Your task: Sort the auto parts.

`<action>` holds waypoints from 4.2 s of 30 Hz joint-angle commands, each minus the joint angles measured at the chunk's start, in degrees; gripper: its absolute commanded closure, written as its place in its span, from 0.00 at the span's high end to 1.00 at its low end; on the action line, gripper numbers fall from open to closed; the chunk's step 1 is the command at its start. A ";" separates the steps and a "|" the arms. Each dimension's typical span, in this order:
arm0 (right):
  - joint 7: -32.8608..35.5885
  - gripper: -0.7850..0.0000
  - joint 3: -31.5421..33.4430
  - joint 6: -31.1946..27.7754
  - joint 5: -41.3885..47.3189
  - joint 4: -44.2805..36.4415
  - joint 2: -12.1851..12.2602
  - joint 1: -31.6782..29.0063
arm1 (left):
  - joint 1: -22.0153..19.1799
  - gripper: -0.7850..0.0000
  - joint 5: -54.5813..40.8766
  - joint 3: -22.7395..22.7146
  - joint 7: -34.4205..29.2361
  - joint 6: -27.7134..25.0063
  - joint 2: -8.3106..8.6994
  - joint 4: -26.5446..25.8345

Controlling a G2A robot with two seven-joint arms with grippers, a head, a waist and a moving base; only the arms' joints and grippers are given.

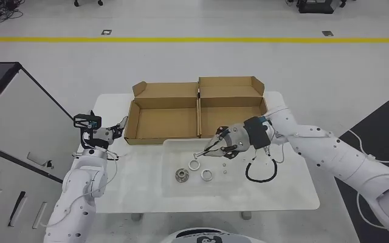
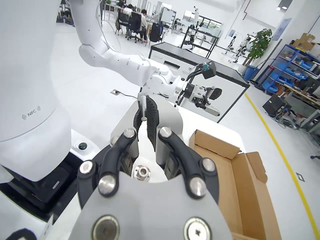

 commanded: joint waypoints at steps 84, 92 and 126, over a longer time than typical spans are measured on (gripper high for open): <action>11.70 0.00 29.42 -1.09 38.32 -29.84 -13.06 -23.05 | 0.00 1.00 0.00 0.00 0.00 0.00 0.00 0.00; 13.57 0.00 29.18 -1.09 34.03 -27.62 -13.90 -22.83 | 0.00 1.00 0.00 0.00 0.00 0.00 0.00 0.00; 20.83 0.00 31.31 -1.09 42.31 -32.61 -15.26 -25.78 | 0.00 1.00 0.00 0.00 0.00 0.00 0.00 0.00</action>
